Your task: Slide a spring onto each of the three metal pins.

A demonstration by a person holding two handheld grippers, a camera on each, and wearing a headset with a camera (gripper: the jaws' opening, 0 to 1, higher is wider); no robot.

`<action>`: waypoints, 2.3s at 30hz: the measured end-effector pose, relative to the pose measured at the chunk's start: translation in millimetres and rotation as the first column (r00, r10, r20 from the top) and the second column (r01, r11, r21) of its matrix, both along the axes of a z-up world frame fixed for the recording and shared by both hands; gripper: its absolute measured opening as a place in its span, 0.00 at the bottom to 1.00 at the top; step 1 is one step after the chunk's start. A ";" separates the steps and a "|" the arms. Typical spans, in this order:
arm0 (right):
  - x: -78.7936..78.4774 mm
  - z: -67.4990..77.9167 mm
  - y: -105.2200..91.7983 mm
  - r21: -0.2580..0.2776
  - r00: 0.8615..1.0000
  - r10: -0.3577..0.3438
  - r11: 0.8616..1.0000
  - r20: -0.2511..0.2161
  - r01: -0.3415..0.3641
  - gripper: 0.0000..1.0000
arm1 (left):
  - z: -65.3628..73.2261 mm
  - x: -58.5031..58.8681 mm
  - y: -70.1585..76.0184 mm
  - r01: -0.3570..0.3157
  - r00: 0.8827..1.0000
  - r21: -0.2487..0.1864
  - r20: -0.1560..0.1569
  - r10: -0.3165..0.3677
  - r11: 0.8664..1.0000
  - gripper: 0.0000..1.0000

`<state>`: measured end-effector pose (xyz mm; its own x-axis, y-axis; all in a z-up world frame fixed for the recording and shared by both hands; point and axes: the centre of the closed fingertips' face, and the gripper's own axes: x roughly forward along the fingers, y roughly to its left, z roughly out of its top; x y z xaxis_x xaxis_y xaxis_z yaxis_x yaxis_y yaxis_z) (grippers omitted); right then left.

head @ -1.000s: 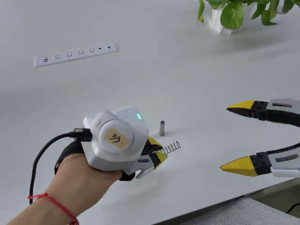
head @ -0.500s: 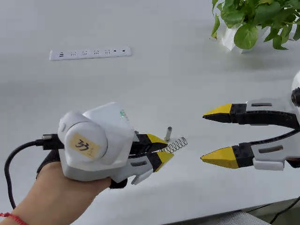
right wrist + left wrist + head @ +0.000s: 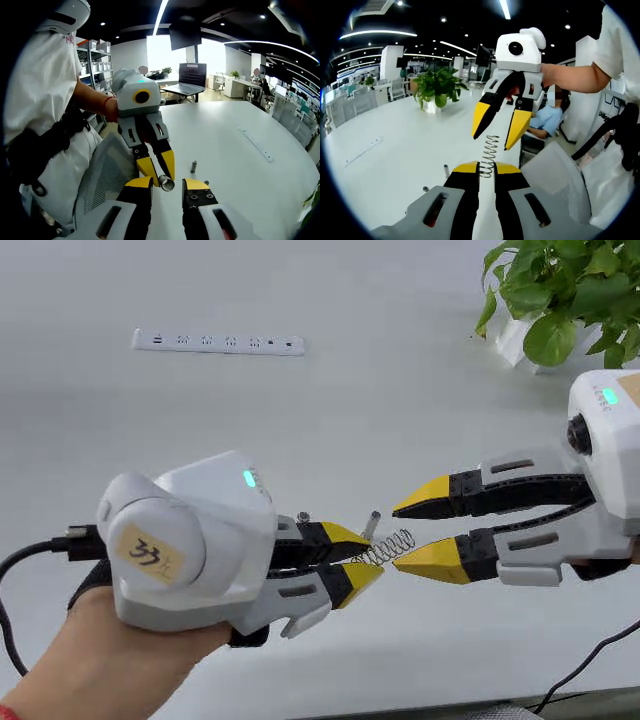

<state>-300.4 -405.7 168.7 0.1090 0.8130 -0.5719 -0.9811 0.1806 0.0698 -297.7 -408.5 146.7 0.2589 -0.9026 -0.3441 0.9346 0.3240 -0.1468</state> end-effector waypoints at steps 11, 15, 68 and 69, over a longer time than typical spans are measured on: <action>-3.1 3.6 7.4 0.019 1.000 0.013 1.000 -0.019 -0.013 0.13 | 6.8 1.0 5.6 -0.024 1.000 -0.047 -0.010 0.023 0.999 0.07; -2.7 4.5 8.0 0.026 1.000 0.010 1.000 -0.025 -0.009 0.11 | 7.3 0.3 5.6 -0.023 1.000 -0.055 -0.013 0.022 0.998 0.07; -4.5 13.7 16.2 0.054 0.997 0.005 0.999 -0.073 -0.001 0.06 | 5.9 -4.7 6.1 0.028 1.000 -0.078 -0.007 -0.029 0.997 0.09; -4.5 13.9 16.3 0.053 0.997 0.006 0.999 -0.070 -0.002 0.06 | 5.4 -4.7 6.2 0.029 1.000 -0.076 -0.008 -0.030 0.997 0.09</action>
<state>-304.9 -389.4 182.5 0.0663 0.8427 -0.5342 -0.9742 0.1705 0.1481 -302.4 -402.4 152.1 0.2292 -0.9332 -0.2766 0.9421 0.2842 -0.1783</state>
